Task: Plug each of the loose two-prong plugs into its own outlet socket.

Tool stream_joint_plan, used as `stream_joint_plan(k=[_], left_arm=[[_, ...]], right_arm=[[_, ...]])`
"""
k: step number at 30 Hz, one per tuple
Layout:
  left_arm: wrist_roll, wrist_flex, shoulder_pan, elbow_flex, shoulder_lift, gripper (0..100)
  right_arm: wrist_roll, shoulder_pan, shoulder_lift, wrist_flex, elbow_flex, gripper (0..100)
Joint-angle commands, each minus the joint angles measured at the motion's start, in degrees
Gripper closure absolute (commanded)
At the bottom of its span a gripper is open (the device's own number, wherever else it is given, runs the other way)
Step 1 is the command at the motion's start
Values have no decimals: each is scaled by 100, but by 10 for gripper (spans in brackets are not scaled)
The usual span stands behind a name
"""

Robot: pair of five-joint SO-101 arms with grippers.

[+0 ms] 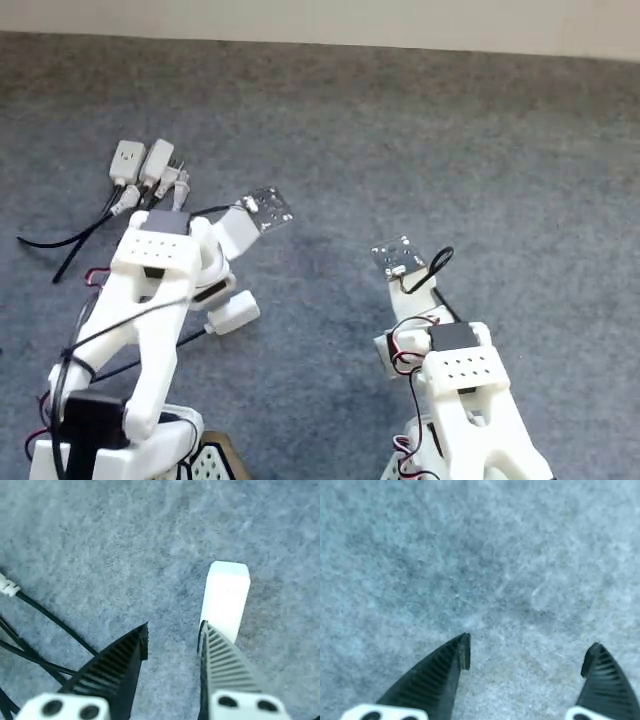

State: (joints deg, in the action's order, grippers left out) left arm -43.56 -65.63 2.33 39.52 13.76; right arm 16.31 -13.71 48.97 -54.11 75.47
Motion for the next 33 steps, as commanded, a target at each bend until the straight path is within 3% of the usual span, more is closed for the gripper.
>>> stream_joint_plan(k=[1,10,18,28,31,33], left_arm=[[88,-114,347,224,48,807],[88,-870,901,400,57,807],[70,-1002,875,295,57,807],[53,-1301,-48,-1270,57,805],[167,-1196,-752,-2105,13,805],[703,-738,-1314,-2519,-31,805]], right_arm=[[-44,40,92,84,-22,656],[-44,40,84,286,-4,656],[-44,40,84,286,-4,656],[-35,40,84,286,-4,656],[-35,40,84,286,-4,656],[-35,40,84,286,31,656]])
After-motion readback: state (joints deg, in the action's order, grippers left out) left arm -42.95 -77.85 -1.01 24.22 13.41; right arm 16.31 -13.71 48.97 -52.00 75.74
